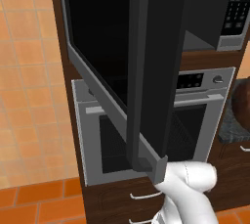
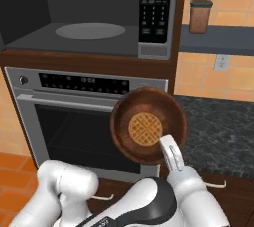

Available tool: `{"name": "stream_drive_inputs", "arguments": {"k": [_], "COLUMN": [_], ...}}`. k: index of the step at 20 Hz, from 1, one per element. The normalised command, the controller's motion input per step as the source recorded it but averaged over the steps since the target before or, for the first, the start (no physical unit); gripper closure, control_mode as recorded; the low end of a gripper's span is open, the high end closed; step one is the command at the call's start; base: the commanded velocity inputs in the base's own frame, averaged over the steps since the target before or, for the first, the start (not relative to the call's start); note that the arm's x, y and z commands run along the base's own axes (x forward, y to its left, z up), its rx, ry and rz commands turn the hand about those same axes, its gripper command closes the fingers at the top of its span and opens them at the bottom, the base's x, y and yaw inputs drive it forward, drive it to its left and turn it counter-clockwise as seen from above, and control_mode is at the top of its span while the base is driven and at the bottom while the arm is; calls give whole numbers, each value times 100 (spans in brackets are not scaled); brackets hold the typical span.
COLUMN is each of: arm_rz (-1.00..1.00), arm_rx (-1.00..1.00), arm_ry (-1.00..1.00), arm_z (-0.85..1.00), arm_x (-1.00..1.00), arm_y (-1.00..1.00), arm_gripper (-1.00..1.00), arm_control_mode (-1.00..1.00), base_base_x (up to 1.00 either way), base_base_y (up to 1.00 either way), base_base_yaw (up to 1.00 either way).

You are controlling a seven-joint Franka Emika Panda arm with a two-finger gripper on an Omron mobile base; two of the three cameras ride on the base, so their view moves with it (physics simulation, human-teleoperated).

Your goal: Open the microwave, place the bowl with waffle inside the microwave, then close the microwave door and turn it on.

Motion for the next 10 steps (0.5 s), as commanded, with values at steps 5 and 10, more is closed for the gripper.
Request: {"name": "stream_drive_inputs", "arguments": {"k": [5, 10], "arm_rz": [0, -1], "arm_rx": [-2, 0], "arm_ry": [0, -12], "arm_z": [100, 96], "arm_x": [-2, 6], "arm_y": [100, 100], "arm_gripper": [100, 100], "arm_control_mode": [-100, -100], "base_base_x": [0, 0], "base_base_y": [0, 0], "base_base_yaw": [0, 0]}}
